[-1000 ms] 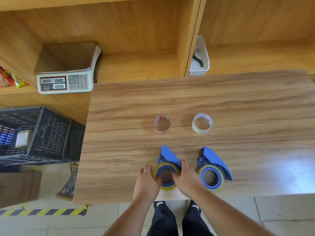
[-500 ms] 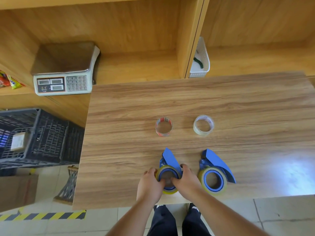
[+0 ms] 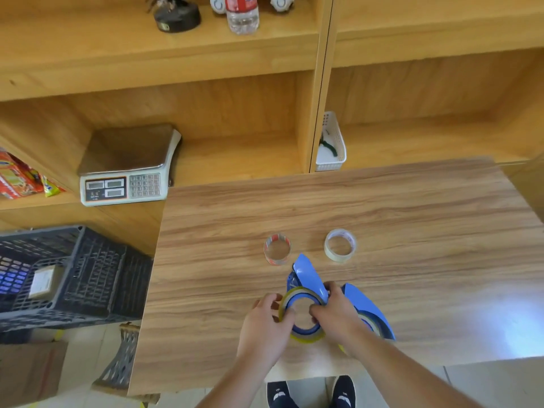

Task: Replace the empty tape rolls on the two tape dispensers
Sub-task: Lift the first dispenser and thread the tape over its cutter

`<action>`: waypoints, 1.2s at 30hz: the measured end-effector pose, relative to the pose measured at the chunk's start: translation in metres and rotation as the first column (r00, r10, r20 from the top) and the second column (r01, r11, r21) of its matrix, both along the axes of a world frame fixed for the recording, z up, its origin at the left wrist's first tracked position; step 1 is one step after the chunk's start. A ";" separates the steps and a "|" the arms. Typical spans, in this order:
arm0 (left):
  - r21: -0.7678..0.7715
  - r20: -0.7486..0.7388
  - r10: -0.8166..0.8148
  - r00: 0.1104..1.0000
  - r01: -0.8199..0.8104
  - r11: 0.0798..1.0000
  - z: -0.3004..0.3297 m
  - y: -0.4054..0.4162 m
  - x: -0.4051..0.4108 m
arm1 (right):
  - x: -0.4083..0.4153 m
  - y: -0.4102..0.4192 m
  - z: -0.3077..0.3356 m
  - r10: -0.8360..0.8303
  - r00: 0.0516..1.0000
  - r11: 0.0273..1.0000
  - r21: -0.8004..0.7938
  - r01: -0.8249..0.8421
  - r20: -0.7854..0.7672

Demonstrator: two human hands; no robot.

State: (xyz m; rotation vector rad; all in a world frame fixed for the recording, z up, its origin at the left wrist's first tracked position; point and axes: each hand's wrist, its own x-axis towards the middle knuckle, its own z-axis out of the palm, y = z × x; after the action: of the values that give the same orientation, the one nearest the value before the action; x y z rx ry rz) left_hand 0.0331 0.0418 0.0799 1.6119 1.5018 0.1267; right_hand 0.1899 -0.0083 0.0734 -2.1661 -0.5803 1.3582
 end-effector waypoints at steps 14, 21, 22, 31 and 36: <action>0.154 0.408 0.091 0.909 -0.167 0.974 0.124 -0.034 0.044 | 0.039 -0.036 0.114 -0.260 0.954 0.855 0.424 0.298 -0.147; 0.291 0.477 -0.047 0.878 -0.107 0.951 0.156 -0.037 0.046 | 0.052 -0.050 0.134 -0.170 0.840 0.789 0.440 0.429 -0.515; 0.341 0.463 -0.097 0.881 -0.076 0.937 0.161 -0.033 0.044 | 0.054 -0.053 0.136 -0.128 0.816 0.800 0.428 0.421 -0.564; 0.357 0.307 -0.483 0.820 0.372 0.857 0.204 -0.013 0.032 | 0.052 -0.081 0.146 0.166 0.623 0.865 0.416 0.280 -0.764; 0.402 0.276 -0.544 0.793 0.418 0.814 0.209 -0.021 0.031 | 0.051 -0.094 0.145 0.187 0.575 0.900 0.373 0.224 -0.797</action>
State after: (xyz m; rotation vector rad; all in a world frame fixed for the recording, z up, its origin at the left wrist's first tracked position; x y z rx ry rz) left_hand 0.0644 0.0206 0.2892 2.0520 0.7515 0.3865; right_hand 0.2411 -0.1025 0.2185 -0.9660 -0.4067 1.8060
